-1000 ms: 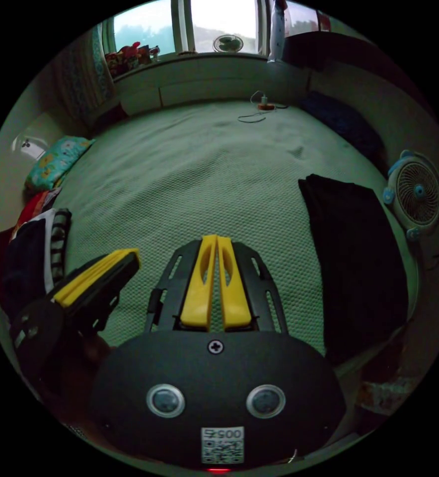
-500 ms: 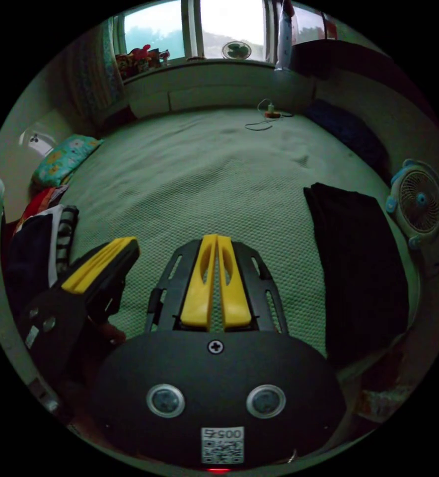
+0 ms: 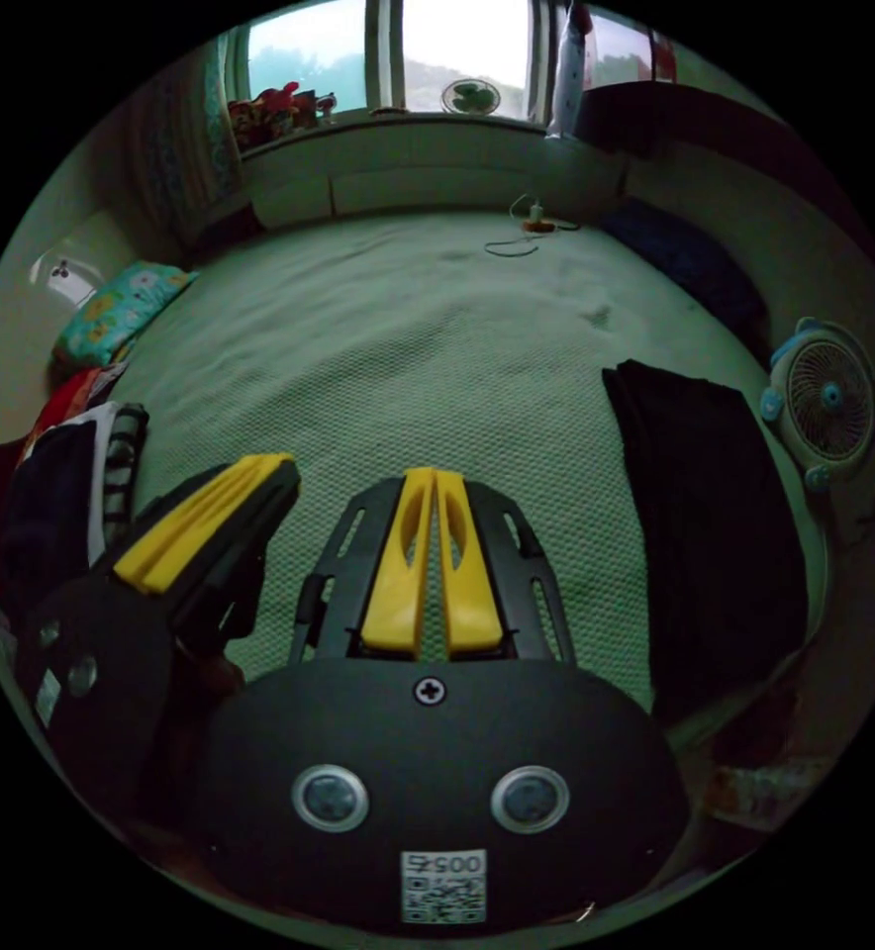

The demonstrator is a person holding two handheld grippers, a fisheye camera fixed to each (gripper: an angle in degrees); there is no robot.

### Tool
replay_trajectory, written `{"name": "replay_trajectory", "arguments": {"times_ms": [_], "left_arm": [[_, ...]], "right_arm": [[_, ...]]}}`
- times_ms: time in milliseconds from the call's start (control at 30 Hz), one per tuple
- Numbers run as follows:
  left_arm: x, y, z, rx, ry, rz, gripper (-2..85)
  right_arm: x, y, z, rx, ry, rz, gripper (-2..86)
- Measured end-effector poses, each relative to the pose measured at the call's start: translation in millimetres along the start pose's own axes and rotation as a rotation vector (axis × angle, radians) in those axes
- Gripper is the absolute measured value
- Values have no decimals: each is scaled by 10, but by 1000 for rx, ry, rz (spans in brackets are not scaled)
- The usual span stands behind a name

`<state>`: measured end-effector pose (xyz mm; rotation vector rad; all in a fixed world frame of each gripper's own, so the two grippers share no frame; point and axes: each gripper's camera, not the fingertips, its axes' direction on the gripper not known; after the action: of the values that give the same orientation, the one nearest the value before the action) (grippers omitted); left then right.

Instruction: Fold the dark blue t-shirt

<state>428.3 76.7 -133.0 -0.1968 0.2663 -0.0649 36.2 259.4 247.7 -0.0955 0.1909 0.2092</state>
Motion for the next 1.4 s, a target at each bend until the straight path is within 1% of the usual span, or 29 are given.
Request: {"name": "replay_trajectory", "arguments": {"times_ms": [167,400,533,667,833,1133,1400], "left_arm": [[-17,48,-85,43,-49,-31,0],[-54,107,-172,73,-38,-27,0],[-94,131,-200,64,-10,-21,0],[-136,144,-209,60,-16,-24,1],[-198,156,-228,62,-30,-30,0],[-335,168,-242,56,-55,-42,0],[-441,176,-214,38,-47,-40,-1]], "right_arm": [[56,4,-40,16,3,23,-9],[120,25,-117,53,-9,17,-10],[198,25,-111,23,-106,14,-10],[247,25,-117,36,-46,33,-10],[251,37,-116,40,-24,38,-10],[206,54,-117,36,-28,11,-10],[251,55,-96,25,-58,50,-10]]}}
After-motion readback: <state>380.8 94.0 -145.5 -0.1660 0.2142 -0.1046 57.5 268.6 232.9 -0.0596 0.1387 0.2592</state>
